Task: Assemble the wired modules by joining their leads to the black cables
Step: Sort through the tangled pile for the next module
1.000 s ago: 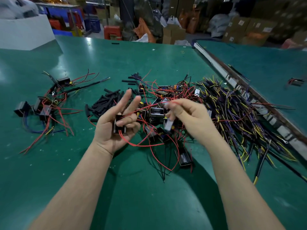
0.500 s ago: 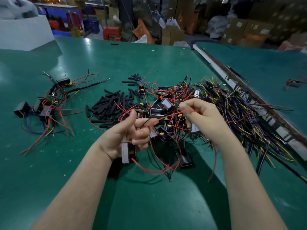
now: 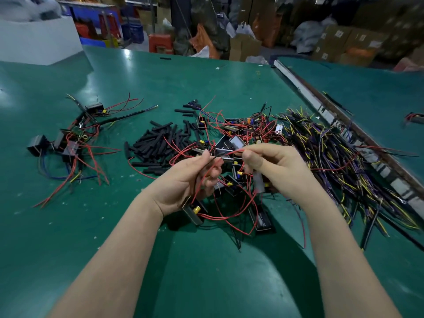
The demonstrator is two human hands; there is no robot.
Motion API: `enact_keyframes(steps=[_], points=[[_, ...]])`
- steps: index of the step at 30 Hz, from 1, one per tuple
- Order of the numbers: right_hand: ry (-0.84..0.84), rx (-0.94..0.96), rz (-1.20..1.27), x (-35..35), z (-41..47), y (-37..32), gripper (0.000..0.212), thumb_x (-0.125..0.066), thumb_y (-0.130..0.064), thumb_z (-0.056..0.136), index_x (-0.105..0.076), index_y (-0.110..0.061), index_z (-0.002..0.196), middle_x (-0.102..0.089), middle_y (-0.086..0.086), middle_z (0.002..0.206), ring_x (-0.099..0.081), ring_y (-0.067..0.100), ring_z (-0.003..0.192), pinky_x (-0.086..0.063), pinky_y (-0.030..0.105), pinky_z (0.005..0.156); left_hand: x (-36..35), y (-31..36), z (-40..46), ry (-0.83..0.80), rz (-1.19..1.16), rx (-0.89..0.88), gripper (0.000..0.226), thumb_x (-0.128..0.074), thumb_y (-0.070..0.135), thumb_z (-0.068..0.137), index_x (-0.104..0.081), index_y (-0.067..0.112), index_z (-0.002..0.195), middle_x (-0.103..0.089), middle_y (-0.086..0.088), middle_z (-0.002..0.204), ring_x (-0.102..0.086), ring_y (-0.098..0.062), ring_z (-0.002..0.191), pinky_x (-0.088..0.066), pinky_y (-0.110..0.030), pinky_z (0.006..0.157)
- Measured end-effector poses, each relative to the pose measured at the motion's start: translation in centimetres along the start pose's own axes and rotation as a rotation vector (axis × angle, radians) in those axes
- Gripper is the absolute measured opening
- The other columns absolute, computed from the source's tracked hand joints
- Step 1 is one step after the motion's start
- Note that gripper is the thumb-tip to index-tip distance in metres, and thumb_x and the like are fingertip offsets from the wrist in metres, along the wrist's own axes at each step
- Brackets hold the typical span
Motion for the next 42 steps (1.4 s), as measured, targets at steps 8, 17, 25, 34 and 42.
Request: enact_keyframes(steps=[8, 17, 25, 34, 42], points=[[0.247, 0.112, 0.086, -0.5, 0.3, -0.6, 0.011, -0.069, -0.023, 0.085, -0.075, -0.031, 0.092, -0.069, 0.01, 0.094, -0.061, 0.01, 0.087, -0.049, 0.031, 0.082, 0.5, 1.1, -0.4, 0.098, 0.053, -0.19, 0.019, -0.079, 0.036, 0.07, -0.068, 0.021, 0.074, -0.054, 0.01, 0.062, -0.049, -0.002, 0.053, -0.043, -0.014, 0.052], [0.251, 0.322, -0.298, -3.5, -0.1, -1.6, 0.025, -0.066, -0.024, 0.089, -0.069, -0.014, 0.111, -0.062, -0.003, 0.093, -0.055, -0.002, 0.087, -0.039, 0.011, 0.082, 0.8, 1.5, -0.4, 0.245, 0.076, -0.229, 0.009, -0.063, 0.03, 0.076, -0.067, 0.022, 0.076, -0.06, 0.006, 0.07, -0.056, -0.004, 0.061, -0.044, -0.018, 0.059], [0.241, 0.048, 0.092, -4.4, -0.2, -0.8, 0.009, -0.072, -0.028, 0.085, -0.068, -0.034, 0.09, -0.07, -0.011, 0.091, -0.063, 0.004, 0.087, -0.047, 0.016, 0.078, 0.2, 1.9, -0.4, 0.25, 0.163, -0.327, 0.005, -0.067, 0.025, 0.078, -0.072, 0.023, 0.078, -0.059, -0.002, 0.074, -0.049, -0.017, 0.067, -0.041, -0.023, 0.064], [0.36, 0.079, 0.102, -4.1, -0.2, -1.3, 0.004, -0.063, -0.029, 0.085, -0.059, -0.029, 0.085, -0.056, -0.004, 0.098, -0.055, 0.008, 0.089, -0.046, 0.027, 0.075, 0.0, 2.0, 0.0, 0.327, 0.009, -0.401, 0.005, -0.058, 0.026, 0.08, -0.06, 0.022, 0.083, -0.065, 0.0, 0.097, -0.057, -0.013, 0.085, -0.039, -0.028, 0.077], [0.409, 0.093, 0.806, -0.7, 0.1, -2.2, 0.014, -0.046, -0.01, 0.099, -0.045, -0.018, 0.088, -0.074, 0.004, 0.088, -0.069, 0.022, 0.091, -0.049, 0.024, 0.074, 1.5, 3.4, -0.6, 0.311, -0.424, -0.43, 0.003, -0.052, 0.03, 0.082, -0.052, 0.027, 0.084, -0.072, 0.012, 0.096, -0.061, -0.008, 0.099, -0.04, -0.024, 0.082]])
Point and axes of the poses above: each hand's wrist, its own z-axis towards the middle knuckle, its own x-axis out of the back of the hand, y = z × x, the point moved 5 cm from there along z, towards the middle knuckle
